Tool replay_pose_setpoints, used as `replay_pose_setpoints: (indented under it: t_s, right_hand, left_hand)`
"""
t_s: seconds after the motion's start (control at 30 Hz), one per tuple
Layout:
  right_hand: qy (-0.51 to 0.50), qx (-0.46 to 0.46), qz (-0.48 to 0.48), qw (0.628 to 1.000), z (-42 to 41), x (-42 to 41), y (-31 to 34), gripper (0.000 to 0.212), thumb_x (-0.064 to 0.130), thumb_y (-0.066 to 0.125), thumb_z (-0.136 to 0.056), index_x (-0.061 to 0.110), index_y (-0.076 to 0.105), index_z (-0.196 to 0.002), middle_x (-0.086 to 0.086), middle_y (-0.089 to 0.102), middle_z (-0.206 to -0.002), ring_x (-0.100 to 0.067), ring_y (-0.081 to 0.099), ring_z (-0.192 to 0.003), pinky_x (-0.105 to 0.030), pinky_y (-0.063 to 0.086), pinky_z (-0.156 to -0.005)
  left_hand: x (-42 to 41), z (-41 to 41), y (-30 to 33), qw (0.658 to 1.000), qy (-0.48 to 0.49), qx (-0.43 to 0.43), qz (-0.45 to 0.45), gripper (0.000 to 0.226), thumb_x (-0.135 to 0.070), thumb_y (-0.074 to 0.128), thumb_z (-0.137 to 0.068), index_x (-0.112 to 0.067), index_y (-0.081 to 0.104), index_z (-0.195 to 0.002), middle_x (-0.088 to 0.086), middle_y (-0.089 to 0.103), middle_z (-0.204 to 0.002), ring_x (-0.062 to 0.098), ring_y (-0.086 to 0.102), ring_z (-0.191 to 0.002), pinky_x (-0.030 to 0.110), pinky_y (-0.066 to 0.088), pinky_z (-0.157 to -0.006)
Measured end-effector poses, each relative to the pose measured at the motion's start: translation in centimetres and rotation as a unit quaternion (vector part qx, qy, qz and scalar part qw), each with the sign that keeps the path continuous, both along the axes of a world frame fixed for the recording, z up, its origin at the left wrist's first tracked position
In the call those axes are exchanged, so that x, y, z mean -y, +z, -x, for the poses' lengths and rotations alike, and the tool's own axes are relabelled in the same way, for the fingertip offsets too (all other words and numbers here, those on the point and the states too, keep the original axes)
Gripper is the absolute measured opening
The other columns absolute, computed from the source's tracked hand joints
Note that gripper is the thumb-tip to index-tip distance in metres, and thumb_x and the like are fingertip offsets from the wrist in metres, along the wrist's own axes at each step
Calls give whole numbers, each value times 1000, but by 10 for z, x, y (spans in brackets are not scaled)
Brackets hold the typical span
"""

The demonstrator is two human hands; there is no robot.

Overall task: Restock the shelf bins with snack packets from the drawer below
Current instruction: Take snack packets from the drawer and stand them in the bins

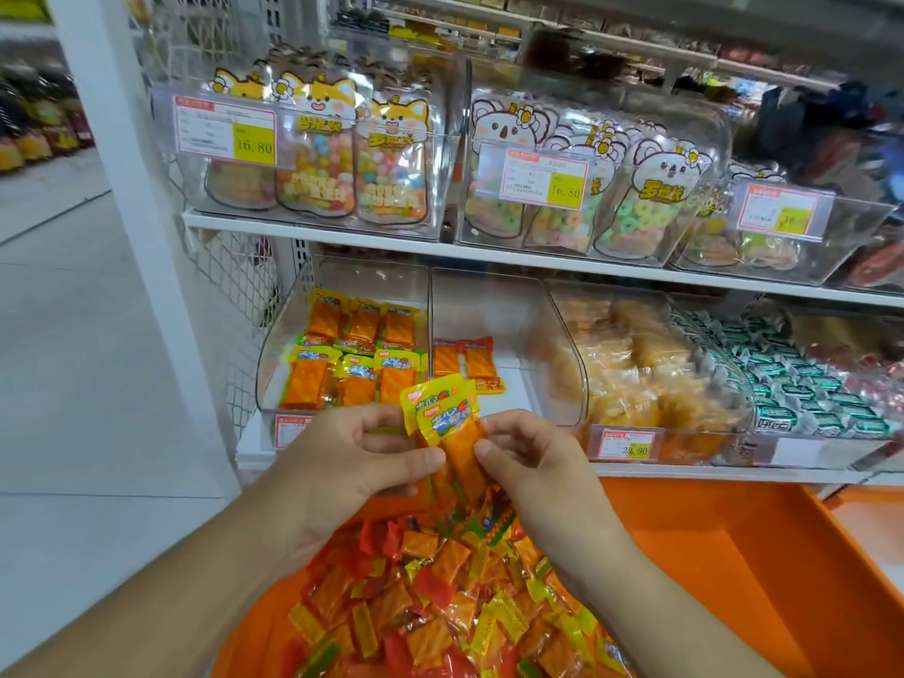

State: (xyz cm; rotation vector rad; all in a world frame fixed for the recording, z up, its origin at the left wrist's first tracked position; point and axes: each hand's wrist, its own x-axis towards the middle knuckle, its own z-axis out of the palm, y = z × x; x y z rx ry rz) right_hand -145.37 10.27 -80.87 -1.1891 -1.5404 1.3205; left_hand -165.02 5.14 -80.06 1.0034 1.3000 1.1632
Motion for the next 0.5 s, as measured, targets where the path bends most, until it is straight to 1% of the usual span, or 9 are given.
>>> replay_pose_setpoints:
  t_s: [0.03, 0.07, 0.1, 0.17, 0.27, 0.33, 0.4, 0.5]
  right_hand:
    - [-4, 2, 7, 1000, 2, 1, -2, 7, 6, 67, -99, 11, 72, -103, -12, 77, -89, -16, 68, -78, -36, 58, -75]
    - [-7, 1, 14, 1000, 4, 2, -3, 5, 11, 67, -100, 11, 70, -104, -17, 76, -90, -20, 66, -77, -40, 55, -75]
    - [-10, 0, 23, 1000, 5, 4, -4, 4, 14, 67, -101, 12, 69, -104, -18, 75, -88, -22, 64, -75, -40, 52, -72]
    - [-14, 0, 43, 999, 8, 7, -4, 6, 17, 67, -101, 13, 65, -105, -15, 75, -83, -21, 61, -72, -37, 48, -66]
    - [-2, 5, 50, 999, 12, 11, 0, 13, 19, 68, -100, 16, 62, -110, -13, 77, -89, -17, 64, -72, -31, 49, -62]
    - [5, 11, 51, 999, 15, 11, 0, 15, 19, 69, -99, 18, 60, -112, -14, 76, -92, -17, 63, -72, -31, 49, -61]
    - [14, 20, 41, 999, 18, 12, 2, 19, 19, 70, -98, 26, 60, -114, -11, 75, -93, -13, 66, -71, -27, 52, -59]
    - [40, 52, -15, 998, 22, 6, 5, 42, 19, 74, -95, 43, 58, -126, -4, 69, -91, -13, 66, -73, -35, 55, -68]
  left_hand:
    - [1, -2, 0, 1000, 2, -3, 1, 41, -13, 86, -74, -14, 74, -113, 6, 81, -101, 19, 78, -96, 31, 61, -75]
    - [1, -4, -1, 1000, 1, -10, 1, 37, -9, 85, -77, -14, 74, -113, 6, 81, -100, 19, 78, -95, 29, 61, -74]
    - [2, -5, -2, 1000, -2, -19, -1, 36, -8, 84, -80, -15, 74, -113, 5, 81, -100, 20, 78, -96, 29, 62, -75]
    - [2, -7, -3, 999, -4, -37, -9, 34, -7, 83, -83, -17, 75, -114, 5, 81, -100, 21, 78, -96, 31, 62, -77]
    - [2, -6, -5, 999, 3, -54, -10, 31, -8, 82, -85, -20, 77, -112, 2, 81, -99, 19, 78, -95, 31, 61, -77]
    - [3, -4, -4, 997, 2, -73, -7, 29, -10, 81, -87, -23, 77, -112, -2, 81, -100, 16, 78, -96, 32, 61, -82]
    - [3, 0, -2, 996, -7, -94, -6, 29, -9, 78, -89, -26, 77, -114, -4, 81, -100, 14, 77, -96, 33, 62, -86]
    - [-1, 11, 1, 992, -23, -120, 2, 29, -6, 76, -91, -24, 77, -114, -2, 81, -100, 15, 77, -97, 37, 60, -93]
